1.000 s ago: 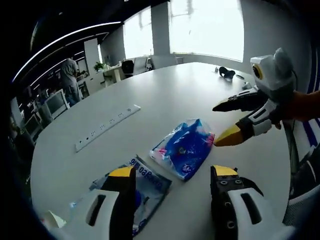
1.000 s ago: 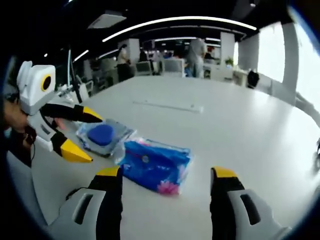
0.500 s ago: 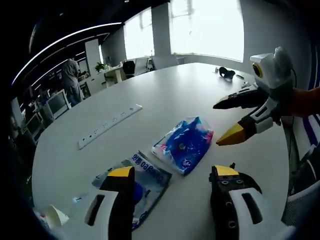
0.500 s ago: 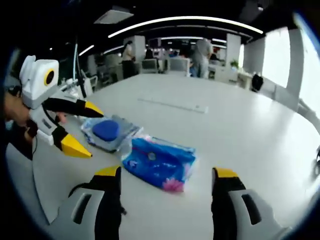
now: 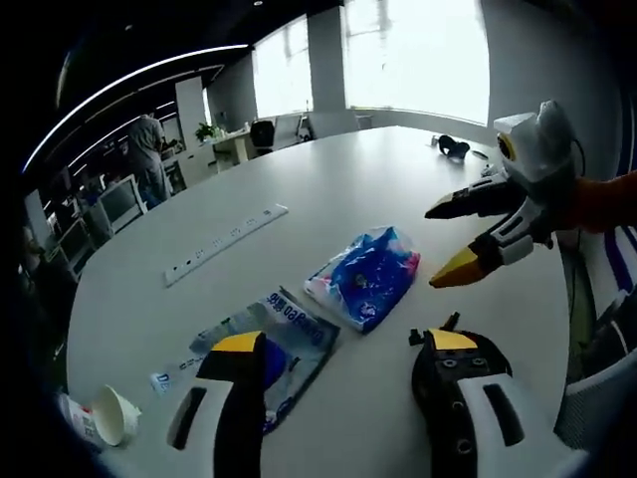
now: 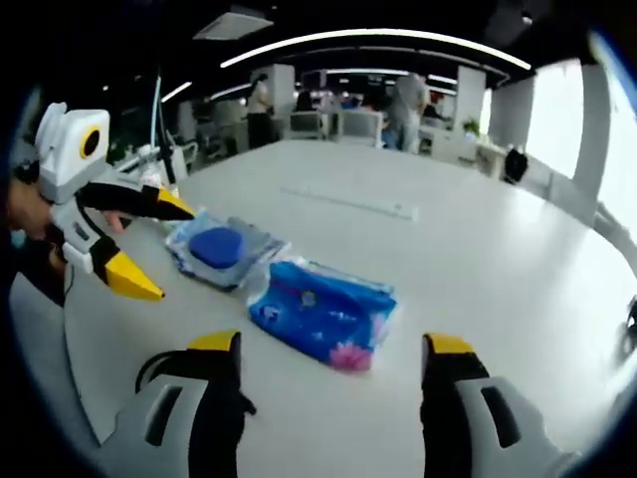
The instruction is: Arrange the tabletop items into an orderly group along one side of the table until the central work area is clear of visible clutter.
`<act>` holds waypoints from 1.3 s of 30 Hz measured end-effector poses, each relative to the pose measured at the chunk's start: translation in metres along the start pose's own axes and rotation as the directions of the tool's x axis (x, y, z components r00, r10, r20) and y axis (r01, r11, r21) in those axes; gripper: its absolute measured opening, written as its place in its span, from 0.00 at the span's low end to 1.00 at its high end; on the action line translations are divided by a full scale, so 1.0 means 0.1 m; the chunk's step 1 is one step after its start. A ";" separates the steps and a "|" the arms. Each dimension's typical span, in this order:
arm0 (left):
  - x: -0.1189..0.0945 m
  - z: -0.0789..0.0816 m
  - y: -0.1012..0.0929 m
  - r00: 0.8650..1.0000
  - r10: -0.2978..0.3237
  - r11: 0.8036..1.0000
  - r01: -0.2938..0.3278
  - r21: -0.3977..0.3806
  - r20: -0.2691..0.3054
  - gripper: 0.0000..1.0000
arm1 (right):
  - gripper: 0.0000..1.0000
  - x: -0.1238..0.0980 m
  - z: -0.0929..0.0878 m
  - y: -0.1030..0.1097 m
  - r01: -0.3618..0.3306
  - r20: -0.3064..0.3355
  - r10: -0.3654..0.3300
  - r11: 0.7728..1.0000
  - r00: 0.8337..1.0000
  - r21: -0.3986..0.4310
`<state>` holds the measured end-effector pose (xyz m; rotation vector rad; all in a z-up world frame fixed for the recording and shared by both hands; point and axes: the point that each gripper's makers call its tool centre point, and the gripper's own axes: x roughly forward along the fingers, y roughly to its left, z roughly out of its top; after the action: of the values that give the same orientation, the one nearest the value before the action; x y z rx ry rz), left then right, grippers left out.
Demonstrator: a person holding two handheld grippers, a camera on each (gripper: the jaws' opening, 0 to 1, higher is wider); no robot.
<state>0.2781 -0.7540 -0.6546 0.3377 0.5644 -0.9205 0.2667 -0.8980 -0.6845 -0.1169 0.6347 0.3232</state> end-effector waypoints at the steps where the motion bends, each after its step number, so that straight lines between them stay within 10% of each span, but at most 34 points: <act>1: -0.01 -0.02 0.00 1.000 0.000 1.000 0.000 0.002 -0.002 0.62 | 0.71 0.01 -0.01 -0.01 0.000 -0.003 0.000 1.000 1.000 0.006; 39: -0.12 -0.21 0.17 0.999 0.031 0.998 -0.032 -0.049 -0.026 0.58 | 0.59 0.52 -0.35 -0.12 0.030 -0.110 -0.023 0.998 0.994 0.061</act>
<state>0.2801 -0.7261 -0.6641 0.3136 0.6023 -0.8717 0.2905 -0.9031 -0.7438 -0.0831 0.7504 0.2720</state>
